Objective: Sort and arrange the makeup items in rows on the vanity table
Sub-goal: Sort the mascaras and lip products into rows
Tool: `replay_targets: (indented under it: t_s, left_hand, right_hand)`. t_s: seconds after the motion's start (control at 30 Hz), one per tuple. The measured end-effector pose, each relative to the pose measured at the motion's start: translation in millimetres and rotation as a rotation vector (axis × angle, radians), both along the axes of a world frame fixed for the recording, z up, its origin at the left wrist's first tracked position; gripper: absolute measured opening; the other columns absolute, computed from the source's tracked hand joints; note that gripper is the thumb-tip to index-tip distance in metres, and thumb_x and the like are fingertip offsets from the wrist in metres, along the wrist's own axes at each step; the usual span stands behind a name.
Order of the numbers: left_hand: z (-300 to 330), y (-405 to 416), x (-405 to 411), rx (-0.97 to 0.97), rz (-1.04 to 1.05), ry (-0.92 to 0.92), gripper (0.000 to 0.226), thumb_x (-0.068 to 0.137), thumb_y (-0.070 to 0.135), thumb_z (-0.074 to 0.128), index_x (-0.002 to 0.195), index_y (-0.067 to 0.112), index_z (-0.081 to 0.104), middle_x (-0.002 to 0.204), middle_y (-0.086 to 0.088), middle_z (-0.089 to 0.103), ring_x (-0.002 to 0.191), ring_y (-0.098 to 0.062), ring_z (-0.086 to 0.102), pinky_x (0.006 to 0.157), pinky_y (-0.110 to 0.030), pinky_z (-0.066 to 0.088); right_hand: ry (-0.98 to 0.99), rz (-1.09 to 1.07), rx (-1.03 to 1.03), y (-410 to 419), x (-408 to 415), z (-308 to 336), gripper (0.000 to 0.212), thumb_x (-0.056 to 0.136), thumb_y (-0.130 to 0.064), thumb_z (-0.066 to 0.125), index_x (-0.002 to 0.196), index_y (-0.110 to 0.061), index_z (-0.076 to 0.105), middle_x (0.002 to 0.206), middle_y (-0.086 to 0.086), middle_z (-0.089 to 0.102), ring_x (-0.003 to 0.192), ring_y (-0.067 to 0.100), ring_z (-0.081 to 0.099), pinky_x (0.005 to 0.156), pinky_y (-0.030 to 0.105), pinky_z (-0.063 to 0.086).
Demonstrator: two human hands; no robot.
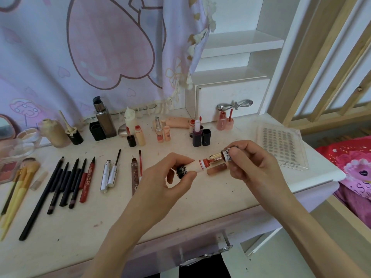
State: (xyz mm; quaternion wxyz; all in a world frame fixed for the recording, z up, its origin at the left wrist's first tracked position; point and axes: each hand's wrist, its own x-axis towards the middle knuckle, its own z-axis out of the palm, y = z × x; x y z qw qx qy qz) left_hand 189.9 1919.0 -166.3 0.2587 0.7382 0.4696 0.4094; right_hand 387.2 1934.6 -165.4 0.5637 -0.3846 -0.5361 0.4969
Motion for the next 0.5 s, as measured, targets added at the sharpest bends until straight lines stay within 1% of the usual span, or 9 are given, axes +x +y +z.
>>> replay_targets:
  t_s: [0.07,0.1,0.17,0.2,0.3,0.4,0.5]
  left_hand:
    - [-1.5,0.1,0.5,-0.004,0.005,-0.010,0.011,0.078,0.039,0.056,0.089,0.043,0.055,0.083,0.024,0.058,0.072,-0.003,0.048,0.062,-0.016,0.041]
    - [-2.2,0.1,0.8,-0.007,0.008,-0.014,0.011,0.079,0.038,0.056,0.089,0.043,0.055,0.082,0.024,0.057,0.072,-0.002,0.048,0.062,-0.014,0.041]
    - [-3.4,0.2,0.9,-0.008,0.011,-0.021,0.012,0.079,0.038,0.056,0.090,0.043,0.055,0.082,0.023,0.057,0.072,-0.002,0.048,0.063,-0.013,0.040]
    - [-3.7,0.1,0.7,-0.005,0.011,-0.022,0.012,0.078,0.039,0.056,0.090,0.042,0.055,0.082,0.023,0.057,0.072,-0.002,0.048,0.063,-0.012,0.041]
    - [-4.6,0.5,0.4,0.007,0.008,-0.011,0.013,0.078,0.039,0.055,0.091,0.042,0.055,0.085,0.021,0.057,0.073,-0.002,0.049,0.065,-0.010,0.040]
    - [-5.8,0.7,0.4,0.008,0.008,0.003,0.014,0.078,0.041,0.054,0.091,0.044,0.055,0.086,0.019,0.056,0.074,-0.003,0.048,0.064,-0.010,0.040]
    - [-7.2,0.1,2.0,0.005,0.009,-0.002,0.014,0.078,0.043,0.054,0.091,0.043,0.055,0.085,0.019,0.056,0.073,-0.003,0.048,0.064,-0.010,0.040]
  right_hand:
    - [-0.001,-0.004,0.007,-0.5,-1.1,0.3,0.008,0.079,-0.026,0.070,0.074,-0.020,0.067,0.055,-0.007,0.051,0.051,0.007,0.046,0.050,0.014,0.039]
    - [-0.007,-0.007,0.015,-0.6,-1.7,0.5,0.013,0.077,-0.029,0.071,0.076,-0.017,0.066,0.055,-0.007,0.053,0.051,0.006,0.047,0.050,0.014,0.038]
    - [-0.024,-0.018,0.030,-0.6,-2.0,1.1,0.024,0.070,-0.034,0.065,0.078,-0.011,0.064,0.055,-0.007,0.055,0.049,0.005,0.046,0.049,0.013,0.036]
    - [-0.030,-0.024,0.039,-0.7,-2.1,1.7,0.026,0.069,-0.033,0.064,0.078,-0.010,0.063,0.055,-0.006,0.055,0.048,0.004,0.044,0.048,0.013,0.035]
    - [-0.074,-0.041,0.069,-1.8,-1.0,2.8,0.019,0.072,-0.029,0.063,0.078,-0.010,0.062,0.054,-0.007,0.054,0.046,0.003,0.043,0.048,0.013,0.034]
    - [-0.094,-0.046,0.094,-2.9,1.3,2.4,0.008,0.079,-0.017,0.062,0.077,-0.009,0.061,0.053,-0.010,0.053,0.045,0.003,0.050,0.048,0.012,0.033]
    - [-0.117,-0.058,0.106,-3.7,3.4,2.3,0.005,0.082,-0.011,0.062,0.078,-0.009,0.061,0.050,-0.011,0.052,0.045,0.002,0.046,0.048,0.013,0.034]
